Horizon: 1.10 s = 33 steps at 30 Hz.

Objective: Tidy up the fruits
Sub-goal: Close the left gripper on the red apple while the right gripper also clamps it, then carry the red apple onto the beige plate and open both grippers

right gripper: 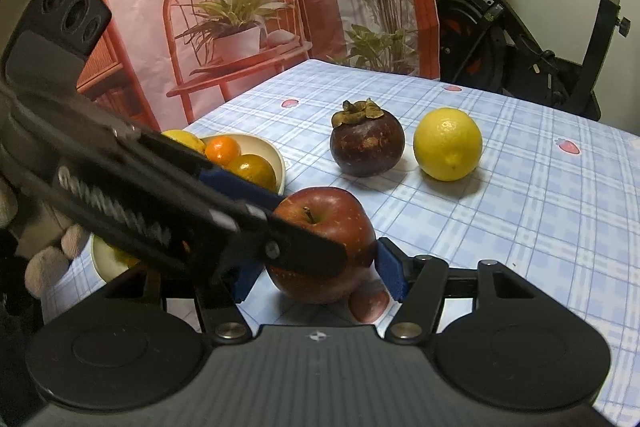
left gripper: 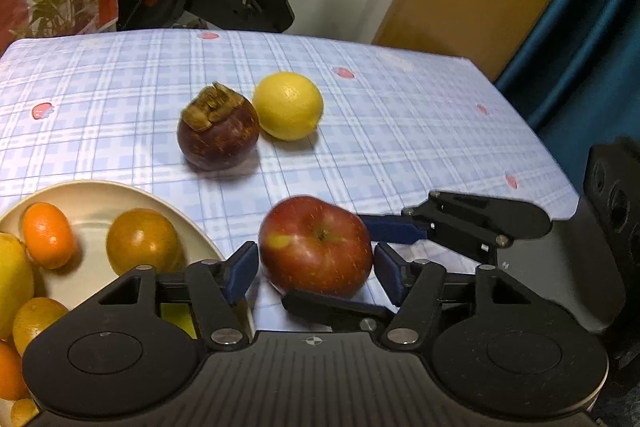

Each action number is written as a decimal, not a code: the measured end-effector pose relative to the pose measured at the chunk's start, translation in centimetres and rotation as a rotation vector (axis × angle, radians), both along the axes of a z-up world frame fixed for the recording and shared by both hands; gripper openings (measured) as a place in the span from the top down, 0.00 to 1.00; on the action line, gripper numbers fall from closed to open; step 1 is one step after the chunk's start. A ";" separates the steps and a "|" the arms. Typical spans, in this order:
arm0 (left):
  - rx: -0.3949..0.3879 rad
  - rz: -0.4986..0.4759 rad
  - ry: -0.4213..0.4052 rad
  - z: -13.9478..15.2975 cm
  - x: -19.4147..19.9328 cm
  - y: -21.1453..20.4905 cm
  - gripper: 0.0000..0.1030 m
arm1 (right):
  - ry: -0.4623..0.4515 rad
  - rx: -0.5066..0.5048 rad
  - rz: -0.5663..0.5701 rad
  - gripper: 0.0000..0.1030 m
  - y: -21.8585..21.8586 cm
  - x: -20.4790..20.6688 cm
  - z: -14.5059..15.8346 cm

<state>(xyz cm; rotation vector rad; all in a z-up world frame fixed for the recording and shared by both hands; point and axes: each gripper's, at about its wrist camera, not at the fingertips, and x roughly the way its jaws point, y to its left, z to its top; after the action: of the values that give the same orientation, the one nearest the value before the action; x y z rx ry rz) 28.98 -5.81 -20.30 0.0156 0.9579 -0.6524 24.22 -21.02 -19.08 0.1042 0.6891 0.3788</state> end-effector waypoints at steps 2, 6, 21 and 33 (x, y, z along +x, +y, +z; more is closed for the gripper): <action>-0.001 0.002 -0.006 0.0 -0.2 0.1 0.36 | 0.006 -0.004 -0.007 0.39 0.1 0.0 -0.1; -0.035 0.010 -0.015 0.4 -0.8 0.1 0.37 | 0.008 -0.010 -0.022 0.39 -0.1 -0.4 0.3; -0.130 0.139 -0.127 6.6 -1.0 7.6 0.37 | -0.105 -0.056 0.062 0.39 5.1 2.4 6.8; -0.112 0.233 -0.055 4.3 0.0 11.9 0.37 | -0.045 -0.090 0.176 0.39 11.7 6.4 4.1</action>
<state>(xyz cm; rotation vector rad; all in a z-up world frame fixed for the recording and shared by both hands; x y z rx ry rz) 29.01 6.09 -15.98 -0.1738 0.8541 -0.4870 30.60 -9.31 -14.96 -0.0512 0.6719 0.5169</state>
